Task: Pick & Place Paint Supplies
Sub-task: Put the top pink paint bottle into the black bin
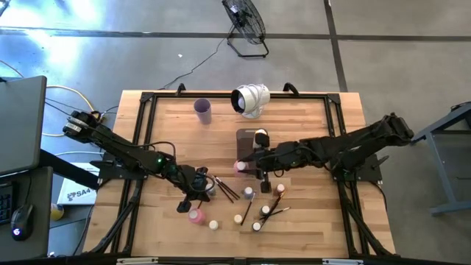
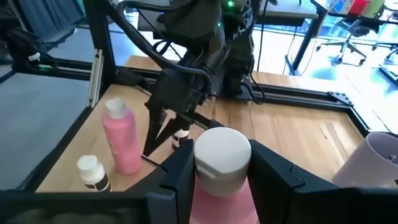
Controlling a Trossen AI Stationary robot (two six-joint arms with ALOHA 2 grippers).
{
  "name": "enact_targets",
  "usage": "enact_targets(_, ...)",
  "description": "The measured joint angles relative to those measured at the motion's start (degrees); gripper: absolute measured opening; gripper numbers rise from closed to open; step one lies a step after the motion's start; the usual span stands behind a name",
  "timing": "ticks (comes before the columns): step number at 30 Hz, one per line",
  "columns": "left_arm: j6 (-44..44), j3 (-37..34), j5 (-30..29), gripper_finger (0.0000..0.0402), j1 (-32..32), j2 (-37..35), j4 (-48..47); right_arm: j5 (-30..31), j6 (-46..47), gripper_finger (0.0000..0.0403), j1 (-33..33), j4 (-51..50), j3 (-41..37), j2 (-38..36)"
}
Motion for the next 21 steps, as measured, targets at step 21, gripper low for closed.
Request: enact_targets(21, -0.04, 0.00, -0.11, 0.0006, 0.00, 0.00, 0.00, -0.65, -1.96, 0.0112, -5.92, -6.75, 0.00, 0.04)
